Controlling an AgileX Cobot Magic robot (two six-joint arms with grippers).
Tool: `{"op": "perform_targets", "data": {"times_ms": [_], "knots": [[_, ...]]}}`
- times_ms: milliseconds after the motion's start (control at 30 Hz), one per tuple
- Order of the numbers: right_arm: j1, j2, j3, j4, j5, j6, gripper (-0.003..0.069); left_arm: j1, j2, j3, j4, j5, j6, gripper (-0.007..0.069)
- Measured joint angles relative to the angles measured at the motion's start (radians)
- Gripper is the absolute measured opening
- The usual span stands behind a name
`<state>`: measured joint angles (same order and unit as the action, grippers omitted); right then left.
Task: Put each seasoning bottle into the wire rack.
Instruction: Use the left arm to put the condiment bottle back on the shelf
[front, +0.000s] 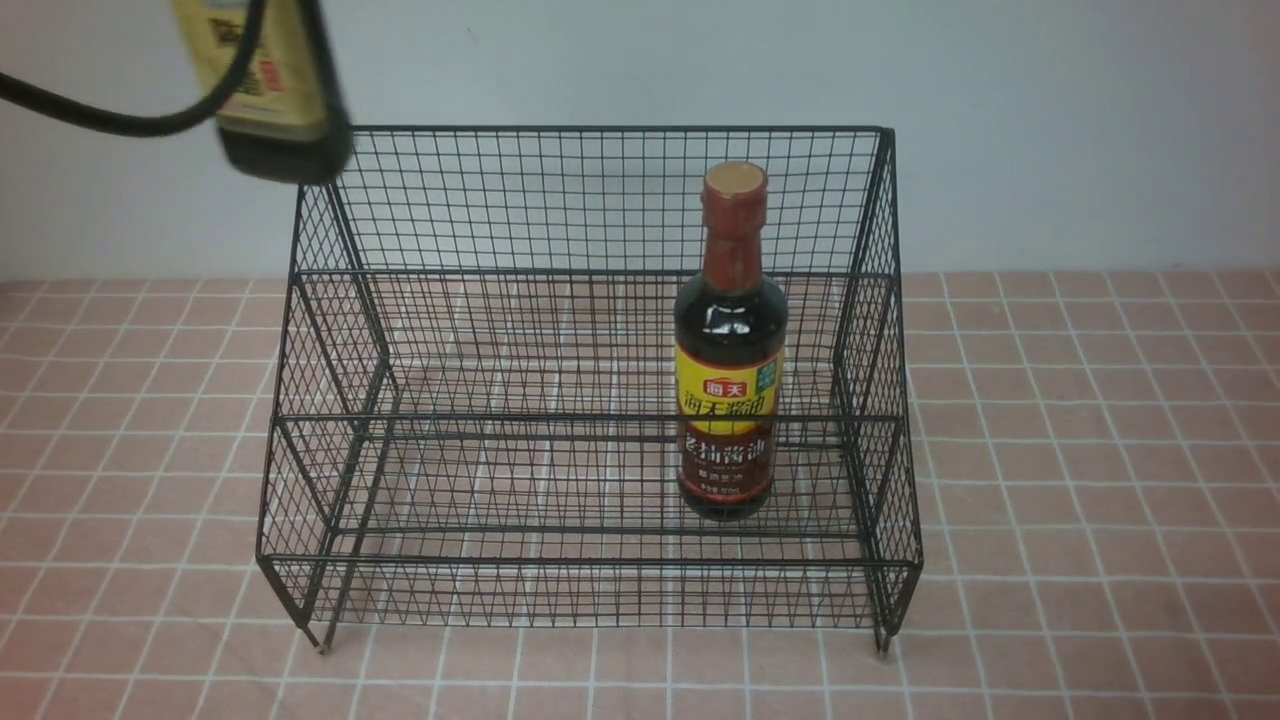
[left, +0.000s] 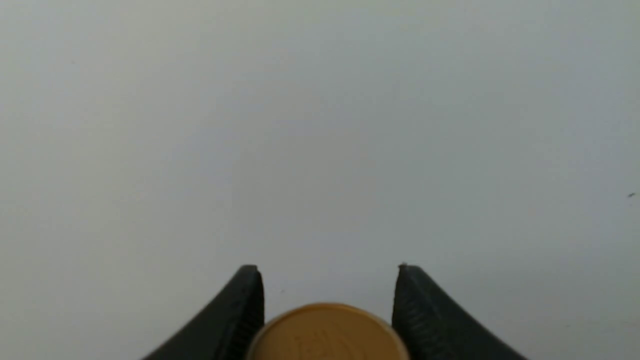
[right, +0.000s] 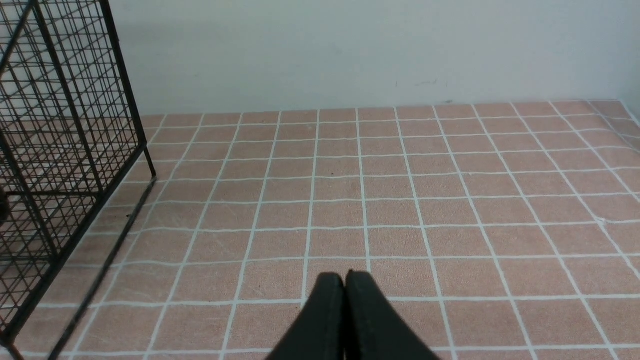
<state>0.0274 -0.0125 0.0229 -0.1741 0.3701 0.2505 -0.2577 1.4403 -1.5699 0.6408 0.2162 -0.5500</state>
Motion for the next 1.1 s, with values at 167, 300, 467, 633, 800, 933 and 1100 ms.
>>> {"op": "perform_targets", "data": {"times_ms": [167, 300, 467, 633, 800, 933, 1100], "knots": [[0.0, 0.0, 0.0, 0.0, 0.0, 0.0, -0.0014, -0.013, 0.029, -0.002, 0.001, -0.012, -0.046, 0.0304], [0.0, 0.0, 0.0, 0.0, 0.0, 0.0, -0.0014, -0.013, 0.062, -0.002, 0.002, -0.012, -0.083, 0.0304], [0.0, 0.0, 0.0, 0.0, 0.0, 0.0, -0.0014, -0.014, 0.111, -0.002, 0.002, -0.012, -0.124, 0.0304], [0.0, 0.0, 0.0, 0.0, 0.0, -0.001, -0.0014, -0.014, 0.157, -0.002, 0.002, 0.017, -0.143, 0.0304], [0.0, 0.0, 0.0, 0.0, 0.0, -0.001, -0.0014, -0.015, 0.187, -0.002, -0.001, 0.094, -0.149, 0.0304], [0.0, 0.0, 0.0, 0.0, 0.0, -0.001, -0.0014, -0.033, 0.206, -0.002, -0.003, 0.179, -0.149, 0.0304], [0.0, 0.0, 0.0, 0.0, 0.0, -0.001, -0.0014, -0.081, 0.228, -0.002, -0.012, 0.273, -0.15, 0.0304]]}}
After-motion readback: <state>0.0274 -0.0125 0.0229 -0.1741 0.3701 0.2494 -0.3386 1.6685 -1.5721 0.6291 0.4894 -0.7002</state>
